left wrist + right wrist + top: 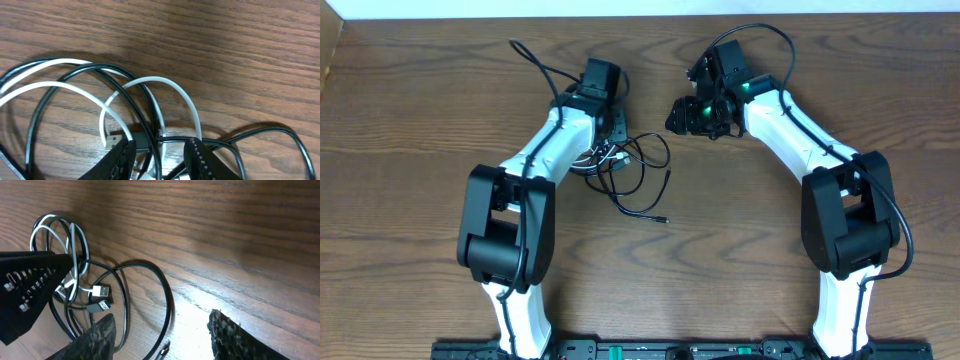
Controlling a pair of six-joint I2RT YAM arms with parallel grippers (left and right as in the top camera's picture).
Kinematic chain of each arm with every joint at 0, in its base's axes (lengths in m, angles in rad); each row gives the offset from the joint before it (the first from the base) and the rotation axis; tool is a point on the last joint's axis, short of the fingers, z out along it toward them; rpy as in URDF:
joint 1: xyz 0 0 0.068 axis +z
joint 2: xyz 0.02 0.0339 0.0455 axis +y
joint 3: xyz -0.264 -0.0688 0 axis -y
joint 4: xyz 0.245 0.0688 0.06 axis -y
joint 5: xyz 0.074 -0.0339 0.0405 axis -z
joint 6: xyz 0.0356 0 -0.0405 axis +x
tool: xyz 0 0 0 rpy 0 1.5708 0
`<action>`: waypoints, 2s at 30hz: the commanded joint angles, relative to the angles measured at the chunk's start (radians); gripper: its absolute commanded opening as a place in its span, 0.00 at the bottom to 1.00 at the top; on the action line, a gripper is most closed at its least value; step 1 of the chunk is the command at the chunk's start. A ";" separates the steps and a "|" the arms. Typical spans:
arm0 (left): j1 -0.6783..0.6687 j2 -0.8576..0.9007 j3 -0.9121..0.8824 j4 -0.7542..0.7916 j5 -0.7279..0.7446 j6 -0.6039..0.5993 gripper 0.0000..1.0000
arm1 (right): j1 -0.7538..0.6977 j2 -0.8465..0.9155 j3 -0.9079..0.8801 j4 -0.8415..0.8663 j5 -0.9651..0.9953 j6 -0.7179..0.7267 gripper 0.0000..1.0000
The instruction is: Untangle cables
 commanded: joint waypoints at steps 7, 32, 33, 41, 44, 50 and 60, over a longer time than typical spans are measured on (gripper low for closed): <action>0.002 0.061 -0.015 -0.013 -0.095 -0.034 0.28 | 0.022 -0.006 0.005 -0.009 0.031 -0.039 0.60; 0.084 -0.068 -0.009 -0.070 0.438 0.207 0.08 | 0.023 -0.006 0.005 -0.049 -0.169 -0.211 0.57; 0.101 -0.072 -0.009 -0.070 0.512 0.229 0.07 | 0.023 -0.006 0.005 -0.046 -0.178 -0.211 0.55; 0.242 -0.072 -0.013 -0.085 0.944 0.399 0.08 | 0.023 -0.006 0.005 -0.020 -0.297 -0.210 0.55; 0.269 -0.072 -0.013 -0.110 1.039 0.492 0.07 | 0.027 -0.006 0.005 0.019 -0.369 -0.209 0.54; 0.285 -0.072 -0.013 -0.157 1.101 0.605 0.07 | 0.063 -0.006 0.005 0.082 -0.370 -0.156 0.45; 0.285 -0.072 -0.013 -0.156 1.061 0.605 0.07 | 0.117 -0.006 0.005 0.104 -0.333 -0.051 0.37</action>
